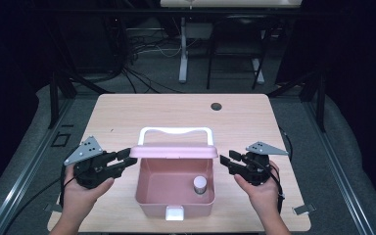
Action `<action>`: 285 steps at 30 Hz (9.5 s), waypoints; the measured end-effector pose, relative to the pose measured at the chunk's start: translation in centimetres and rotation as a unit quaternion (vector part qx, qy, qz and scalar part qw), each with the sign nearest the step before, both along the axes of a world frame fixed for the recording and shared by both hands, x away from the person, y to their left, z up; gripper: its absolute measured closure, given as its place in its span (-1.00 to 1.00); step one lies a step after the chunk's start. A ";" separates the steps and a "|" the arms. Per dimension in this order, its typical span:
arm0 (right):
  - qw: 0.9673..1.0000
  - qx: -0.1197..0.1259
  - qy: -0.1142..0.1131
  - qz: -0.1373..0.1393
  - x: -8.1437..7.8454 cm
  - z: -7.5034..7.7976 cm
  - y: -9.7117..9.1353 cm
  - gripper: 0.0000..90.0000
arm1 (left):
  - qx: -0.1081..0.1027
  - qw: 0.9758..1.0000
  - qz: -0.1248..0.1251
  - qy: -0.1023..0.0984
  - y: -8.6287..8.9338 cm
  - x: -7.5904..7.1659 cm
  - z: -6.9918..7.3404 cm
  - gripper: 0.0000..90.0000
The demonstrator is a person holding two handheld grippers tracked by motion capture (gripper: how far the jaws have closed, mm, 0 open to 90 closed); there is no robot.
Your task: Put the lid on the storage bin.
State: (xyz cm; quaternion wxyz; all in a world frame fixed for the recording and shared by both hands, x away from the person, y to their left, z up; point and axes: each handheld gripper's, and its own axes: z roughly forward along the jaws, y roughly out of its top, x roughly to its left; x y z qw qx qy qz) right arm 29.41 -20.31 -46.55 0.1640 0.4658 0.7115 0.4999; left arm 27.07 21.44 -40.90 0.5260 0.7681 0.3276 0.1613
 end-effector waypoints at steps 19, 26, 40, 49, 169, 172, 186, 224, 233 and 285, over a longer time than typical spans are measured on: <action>1.000 0.003 0.005 -0.002 0.1 -0.4 -0.1 0.24 | 0.005 1.000 -0.008 -0.001 0.2 -1.3 -0.1 0.52; 1.000 0.003 0.007 -0.002 0.2 -0.5 -0.1 0.23 | 0.009 1.000 -0.009 -0.001 0.2 -1.8 -0.3 0.54; 1.000 0.003 0.011 -0.005 0.2 -0.8 -0.1 0.22 | 0.008 1.000 -0.013 0.003 0.4 -2.7 -1.0 0.56; 1.000 0.004 0.013 -0.007 0.3 -1.0 -0.2 0.22 | 0.014 1.000 -0.015 0.008 0.5 -3.3 -1.8 0.56; 1.000 0.001 0.017 -0.009 0.4 -1.8 -0.2 0.19 | 0.047 0.997 -0.027 0.060 1.3 -5.2 -7.6 0.61; 1.000 0.002 0.022 -0.009 0.5 -1.9 -0.1 0.19 | 0.050 0.997 -0.027 0.060 1.4 -5.1 -7.6 0.61; 1.000 0.007 0.020 -0.012 0.5 -1.9 -0.2 0.18 | 0.048 0.996 -0.023 0.065 1.5 -5.0 -7.9 0.62; 1.000 0.013 0.020 -0.018 0.5 -1.8 -0.7 0.18 | 0.037 0.997 -0.010 0.069 2.0 -4.3 -8.0 0.61; 1.000 0.013 0.019 -0.020 0.5 -1.8 -0.7 0.18 | 0.030 0.997 0.004 0.068 2.4 -3.4 -7.9 0.59; 0.999 -0.031 0.028 -0.028 -1.2 -5.2 -0.8 0.16 | 0.015 0.990 0.100 0.101 3.7 4.6 -10.7 0.34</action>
